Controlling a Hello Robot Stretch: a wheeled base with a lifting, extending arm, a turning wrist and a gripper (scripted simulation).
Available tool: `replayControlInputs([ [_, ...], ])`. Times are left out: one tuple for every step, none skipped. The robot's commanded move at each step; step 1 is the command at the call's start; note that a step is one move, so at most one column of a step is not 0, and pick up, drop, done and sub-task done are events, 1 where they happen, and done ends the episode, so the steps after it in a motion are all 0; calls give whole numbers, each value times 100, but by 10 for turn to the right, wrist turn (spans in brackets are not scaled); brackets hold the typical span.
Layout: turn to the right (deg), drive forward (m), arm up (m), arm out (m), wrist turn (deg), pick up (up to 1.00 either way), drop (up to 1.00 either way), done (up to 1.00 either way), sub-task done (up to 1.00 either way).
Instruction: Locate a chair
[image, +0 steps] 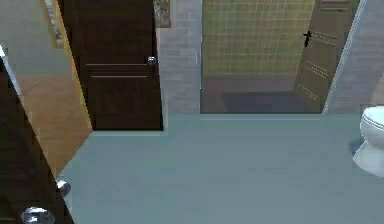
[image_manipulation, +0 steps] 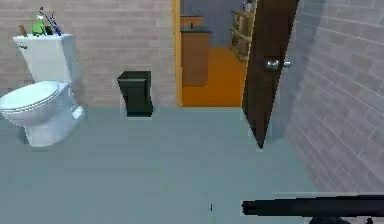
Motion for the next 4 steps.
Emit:
replayControlInputs([
  [450, 0, 0, 0, 0, 0, 0, 0, 0],
  [180, 0, 0, 0, 0, 0, 0, 0, 0],
  [0, 40, 0, 0, 0, 0, 0, 0, 0],
  [240, 0, 0, 0, 0, 0, 0, 0, 0],
])
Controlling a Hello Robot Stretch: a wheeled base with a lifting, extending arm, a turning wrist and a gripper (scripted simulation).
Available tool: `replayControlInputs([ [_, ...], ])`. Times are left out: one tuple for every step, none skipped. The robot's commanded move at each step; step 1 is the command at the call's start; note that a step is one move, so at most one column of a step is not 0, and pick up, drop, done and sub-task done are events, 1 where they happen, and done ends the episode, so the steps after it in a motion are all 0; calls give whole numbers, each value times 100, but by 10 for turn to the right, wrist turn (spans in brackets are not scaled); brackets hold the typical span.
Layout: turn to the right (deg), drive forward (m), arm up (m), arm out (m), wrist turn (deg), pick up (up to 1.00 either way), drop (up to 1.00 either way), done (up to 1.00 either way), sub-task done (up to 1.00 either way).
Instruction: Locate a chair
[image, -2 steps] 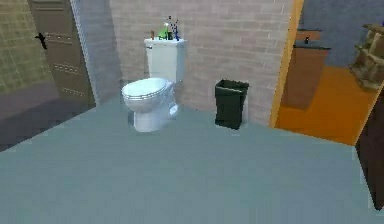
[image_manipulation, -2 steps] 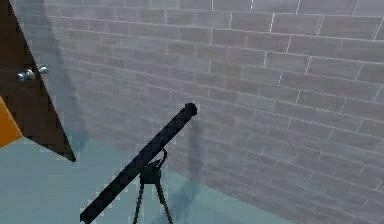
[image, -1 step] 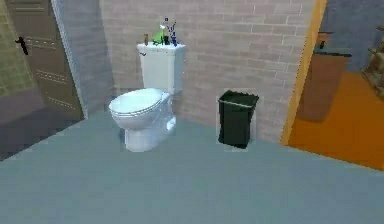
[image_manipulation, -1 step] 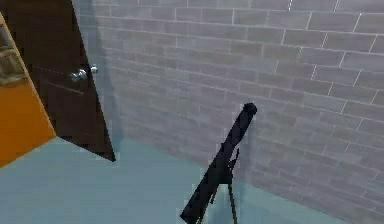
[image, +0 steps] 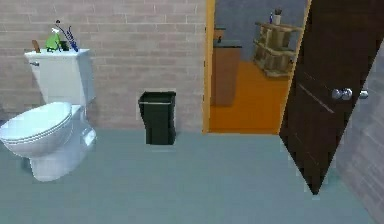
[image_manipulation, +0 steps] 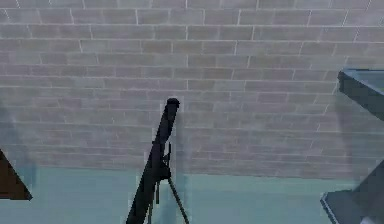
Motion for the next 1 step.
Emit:
replayControlInputs([
  [0, 30, 0, 0, 0, 0, 0, 0, 0],
])
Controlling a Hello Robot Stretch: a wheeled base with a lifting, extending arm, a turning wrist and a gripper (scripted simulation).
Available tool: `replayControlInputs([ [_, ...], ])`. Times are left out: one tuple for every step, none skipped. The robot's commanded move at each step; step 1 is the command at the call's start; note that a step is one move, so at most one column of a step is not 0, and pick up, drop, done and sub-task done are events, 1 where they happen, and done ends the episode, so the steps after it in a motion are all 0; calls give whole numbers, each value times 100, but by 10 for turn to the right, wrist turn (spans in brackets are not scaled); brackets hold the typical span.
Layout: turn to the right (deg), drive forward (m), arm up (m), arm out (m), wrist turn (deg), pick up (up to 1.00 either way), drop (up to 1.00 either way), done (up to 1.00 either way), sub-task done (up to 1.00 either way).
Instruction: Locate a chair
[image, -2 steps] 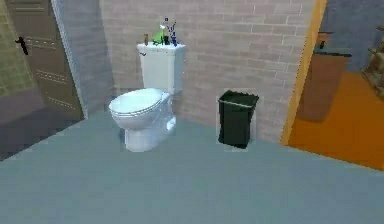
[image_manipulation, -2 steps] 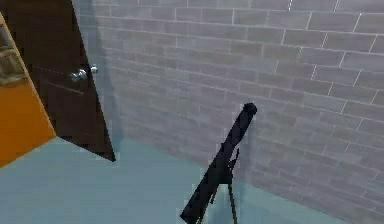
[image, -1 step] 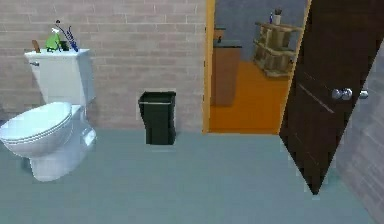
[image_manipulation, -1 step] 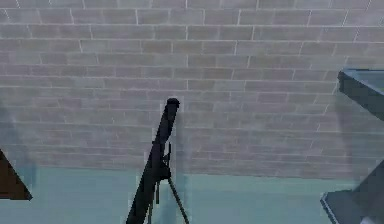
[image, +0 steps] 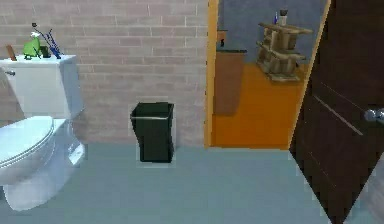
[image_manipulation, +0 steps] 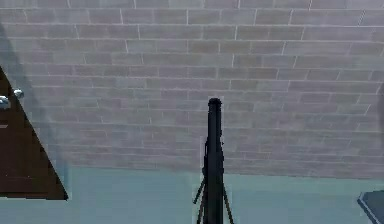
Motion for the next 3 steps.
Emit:
replayControlInputs([
  [180, 0, 0, 0, 0, 0, 0, 0, 0],
  [0, 100, 0, 0, 0, 0, 0, 0, 0],
  [0, 100, 0, 0, 0, 0, 0, 0, 0],
])
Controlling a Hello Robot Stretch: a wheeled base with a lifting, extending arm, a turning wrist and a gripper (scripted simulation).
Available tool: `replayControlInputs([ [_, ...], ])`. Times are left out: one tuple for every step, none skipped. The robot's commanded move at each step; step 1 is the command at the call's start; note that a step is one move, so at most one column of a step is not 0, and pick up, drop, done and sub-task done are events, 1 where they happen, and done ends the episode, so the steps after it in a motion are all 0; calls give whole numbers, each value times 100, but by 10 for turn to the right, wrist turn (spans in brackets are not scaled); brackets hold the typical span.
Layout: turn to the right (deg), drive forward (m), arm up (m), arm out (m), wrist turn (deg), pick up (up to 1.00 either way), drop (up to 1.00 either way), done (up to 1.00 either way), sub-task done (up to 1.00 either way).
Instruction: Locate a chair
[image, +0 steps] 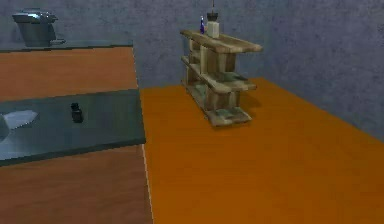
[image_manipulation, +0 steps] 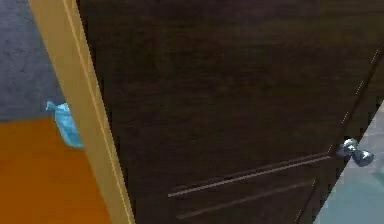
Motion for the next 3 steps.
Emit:
replayControlInputs([
  [0, 40, 0, 0, 0, 0, 0, 0, 0],
  [420, 0, 0, 0, 0, 0, 0, 0, 0],
  [0, 35, 0, 0, 0, 0, 0, 0, 0],
])
